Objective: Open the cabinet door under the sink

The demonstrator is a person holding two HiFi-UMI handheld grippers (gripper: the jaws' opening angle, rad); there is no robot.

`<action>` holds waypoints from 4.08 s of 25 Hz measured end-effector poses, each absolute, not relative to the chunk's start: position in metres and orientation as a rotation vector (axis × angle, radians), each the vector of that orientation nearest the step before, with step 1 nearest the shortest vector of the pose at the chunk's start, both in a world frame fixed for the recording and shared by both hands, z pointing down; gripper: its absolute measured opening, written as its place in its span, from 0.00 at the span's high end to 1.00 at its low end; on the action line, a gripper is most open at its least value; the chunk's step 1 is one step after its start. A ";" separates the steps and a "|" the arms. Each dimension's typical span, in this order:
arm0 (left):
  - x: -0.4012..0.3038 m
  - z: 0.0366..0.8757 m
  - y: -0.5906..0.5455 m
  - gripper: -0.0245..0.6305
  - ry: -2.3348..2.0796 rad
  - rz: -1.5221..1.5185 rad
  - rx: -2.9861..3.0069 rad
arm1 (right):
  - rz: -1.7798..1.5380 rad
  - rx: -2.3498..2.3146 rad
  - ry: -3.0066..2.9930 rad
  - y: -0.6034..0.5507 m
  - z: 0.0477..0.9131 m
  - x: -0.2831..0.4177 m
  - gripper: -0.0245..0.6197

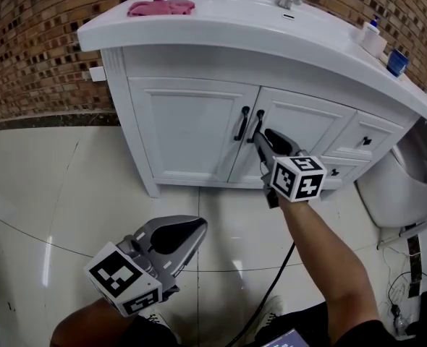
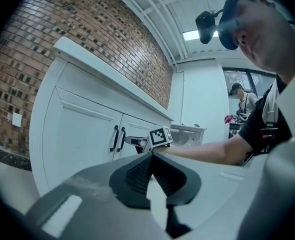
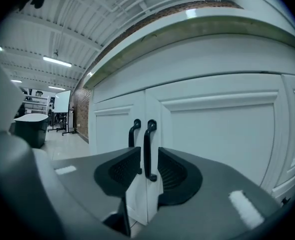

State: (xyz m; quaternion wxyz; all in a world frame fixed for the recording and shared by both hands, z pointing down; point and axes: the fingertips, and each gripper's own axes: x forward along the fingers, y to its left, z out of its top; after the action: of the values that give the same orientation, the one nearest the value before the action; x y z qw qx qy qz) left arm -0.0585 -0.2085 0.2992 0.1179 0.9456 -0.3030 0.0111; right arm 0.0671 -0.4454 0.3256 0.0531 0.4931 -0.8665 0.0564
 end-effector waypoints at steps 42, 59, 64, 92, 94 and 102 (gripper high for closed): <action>-0.033 0.282 -0.169 0.95 -0.876 0.093 2.885 | 0.238 1.356 -2.644 -0.316 0.338 0.109 0.90; 0.000 0.280 -0.140 0.95 -0.770 0.074 2.886 | 0.298 1.379 -2.534 -0.259 0.340 0.179 0.91; 0.014 0.296 -0.134 0.95 -0.728 0.144 2.912 | 0.265 1.409 -2.553 -0.248 0.342 0.198 0.91; 0.053 0.305 -0.126 0.95 -0.570 0.169 2.920 | 0.376 1.811 -2.499 -0.229 0.339 0.354 0.91; 0.053 0.305 -0.125 0.95 -0.568 0.174 2.919 | 0.372 1.827 -2.476 -0.229 0.338 0.355 0.91; 0.052 0.305 -0.125 0.95 -0.569 0.171 2.918 | 0.368 1.854 -2.380 -0.226 0.340 0.355 0.91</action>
State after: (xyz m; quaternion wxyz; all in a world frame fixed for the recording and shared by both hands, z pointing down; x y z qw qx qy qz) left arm 0.0524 -0.1249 0.3045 0.0820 0.9766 -0.1906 0.0571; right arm 0.3553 -0.2265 0.3398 0.0511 0.6093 -0.7820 0.1210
